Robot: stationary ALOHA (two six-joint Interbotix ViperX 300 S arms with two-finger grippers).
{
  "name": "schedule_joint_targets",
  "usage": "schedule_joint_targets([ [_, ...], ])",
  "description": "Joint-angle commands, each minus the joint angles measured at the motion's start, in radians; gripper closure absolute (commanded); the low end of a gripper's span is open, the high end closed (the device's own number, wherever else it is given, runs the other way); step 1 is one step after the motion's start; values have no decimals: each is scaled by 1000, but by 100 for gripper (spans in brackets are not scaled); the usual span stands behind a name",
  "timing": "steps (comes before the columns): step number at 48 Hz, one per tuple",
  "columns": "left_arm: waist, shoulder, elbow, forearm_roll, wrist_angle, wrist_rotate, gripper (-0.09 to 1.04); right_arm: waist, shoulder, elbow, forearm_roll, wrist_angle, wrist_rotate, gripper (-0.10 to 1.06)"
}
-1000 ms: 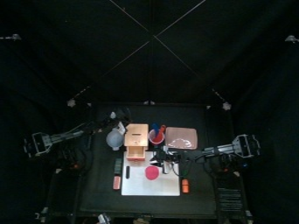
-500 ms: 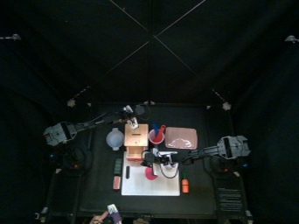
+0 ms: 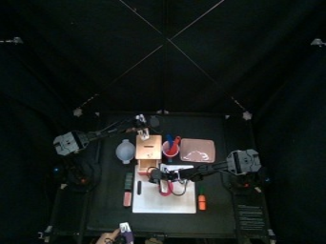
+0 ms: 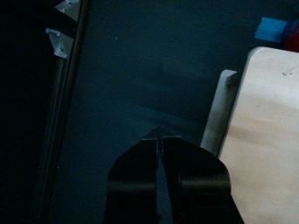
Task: Get the cutter from the drawer then cut the dough then place the extra dough in the bowl
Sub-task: Shut the drawer
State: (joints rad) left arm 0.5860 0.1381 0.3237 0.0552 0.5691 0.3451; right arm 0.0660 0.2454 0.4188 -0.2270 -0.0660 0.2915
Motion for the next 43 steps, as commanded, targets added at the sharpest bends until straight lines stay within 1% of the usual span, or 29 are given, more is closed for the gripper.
schedule_joint_targets([
  [1, 0, -5, -11, -2, -23, 2, 54, -5, -2, -34, -2, -3, -5, 86],
  [21, -3, 5, 31, -5, -72, 6, 54, -6, 38, -58, -2, -3, -5, 86],
  [33, -2, 5, 34, -3, -74, 6, 54, -6, 72, -83, -2, 9, -6, 86],
  [36, -2, 6, 34, -3, -74, 6, 54, -8, 83, -91, -8, 20, -9, 86],
  [43, -3, 12, 34, -2, -75, 6, 54, -15, 100, -101, -46, 41, -5, 86],
])
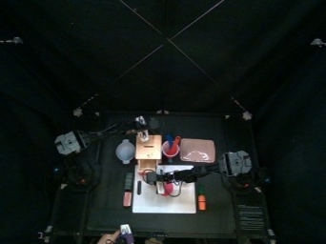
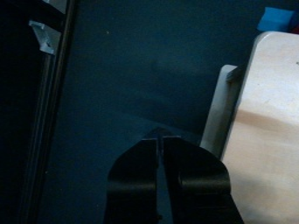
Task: Get the cutter from the drawer then cut the dough then place the extra dough in the bowl
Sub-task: Shut the drawer
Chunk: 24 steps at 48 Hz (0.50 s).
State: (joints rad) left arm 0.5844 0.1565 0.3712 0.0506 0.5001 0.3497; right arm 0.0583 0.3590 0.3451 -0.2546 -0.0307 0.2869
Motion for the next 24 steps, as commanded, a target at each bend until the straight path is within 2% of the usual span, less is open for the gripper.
schedule_joint_targets([
  [1, 0, -6, -14, 3, -6, 2, 54, -9, -12, -29, -25, 9, 0, 86],
  [24, -2, -2, -2, 8, -6, 3, 54, -72, -8, -64, -81, 44, 0, 86],
])
